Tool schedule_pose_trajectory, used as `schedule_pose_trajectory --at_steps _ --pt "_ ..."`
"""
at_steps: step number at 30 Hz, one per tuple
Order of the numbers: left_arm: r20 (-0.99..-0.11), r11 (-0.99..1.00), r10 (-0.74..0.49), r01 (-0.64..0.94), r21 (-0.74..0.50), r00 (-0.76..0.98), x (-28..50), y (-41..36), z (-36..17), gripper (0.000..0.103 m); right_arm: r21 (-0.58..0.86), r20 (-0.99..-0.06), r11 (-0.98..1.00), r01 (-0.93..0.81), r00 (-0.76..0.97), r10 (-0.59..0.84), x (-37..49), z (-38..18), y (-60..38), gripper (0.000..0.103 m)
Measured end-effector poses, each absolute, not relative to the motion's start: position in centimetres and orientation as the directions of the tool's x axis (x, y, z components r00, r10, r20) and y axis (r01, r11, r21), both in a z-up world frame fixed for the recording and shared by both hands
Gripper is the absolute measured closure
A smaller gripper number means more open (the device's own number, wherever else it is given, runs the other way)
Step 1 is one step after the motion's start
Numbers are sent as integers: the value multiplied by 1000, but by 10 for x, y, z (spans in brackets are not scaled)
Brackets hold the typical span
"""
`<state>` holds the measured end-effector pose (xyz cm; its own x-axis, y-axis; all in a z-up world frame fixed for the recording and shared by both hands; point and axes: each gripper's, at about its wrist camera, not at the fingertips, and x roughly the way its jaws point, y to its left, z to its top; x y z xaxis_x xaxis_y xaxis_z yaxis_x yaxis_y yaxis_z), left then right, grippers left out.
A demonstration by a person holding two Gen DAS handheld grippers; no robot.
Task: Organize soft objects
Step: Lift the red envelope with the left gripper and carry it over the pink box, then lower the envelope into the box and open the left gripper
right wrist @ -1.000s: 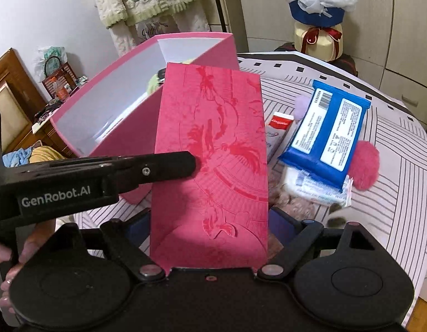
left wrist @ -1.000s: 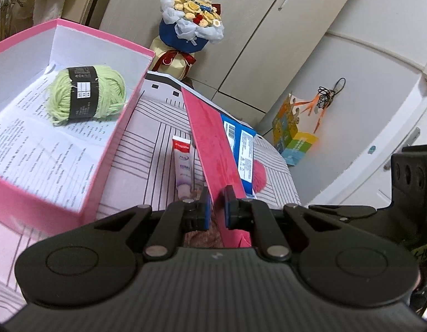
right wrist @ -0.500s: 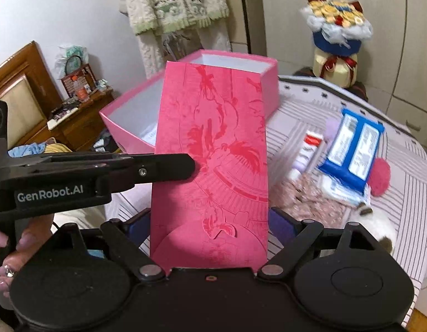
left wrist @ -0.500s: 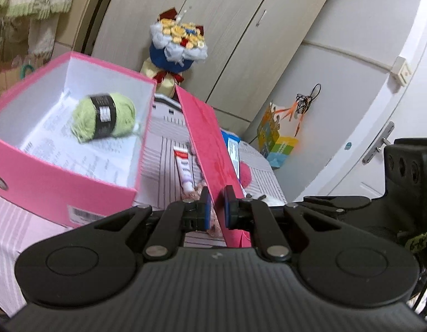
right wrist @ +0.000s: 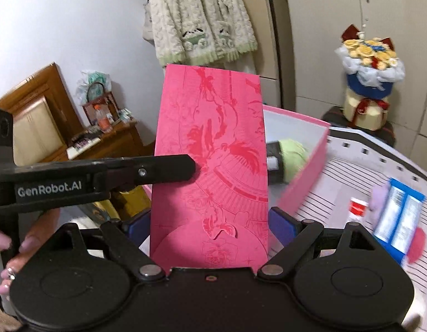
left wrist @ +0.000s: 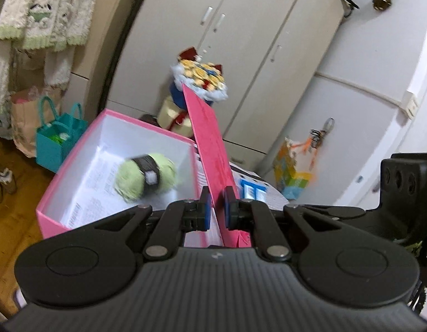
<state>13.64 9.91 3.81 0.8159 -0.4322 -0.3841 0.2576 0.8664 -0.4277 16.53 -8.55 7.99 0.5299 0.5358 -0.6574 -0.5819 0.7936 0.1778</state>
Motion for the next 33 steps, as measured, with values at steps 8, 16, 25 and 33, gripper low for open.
schedule_pose_trajectory --at_steps 8,16,25,33 --pt "-443 906 -354 185 -380 824 183 124 27 95 337 -635 754 -564 455 624 222 50 -57 12" --pt "-550 920 -325 124 -371 769 228 143 -7 95 377 -688 773 -510 404 603 257 11 -34 12" --pt "-563 915 -335 119 -386 756 232 151 -18 93 287 -738 793 -538 404 541 261 14 -24 12" --pt "-638 928 -323 101 -360 699 239 144 -35 92 104 -776 812 -574 463 427 251 9 -8 16"
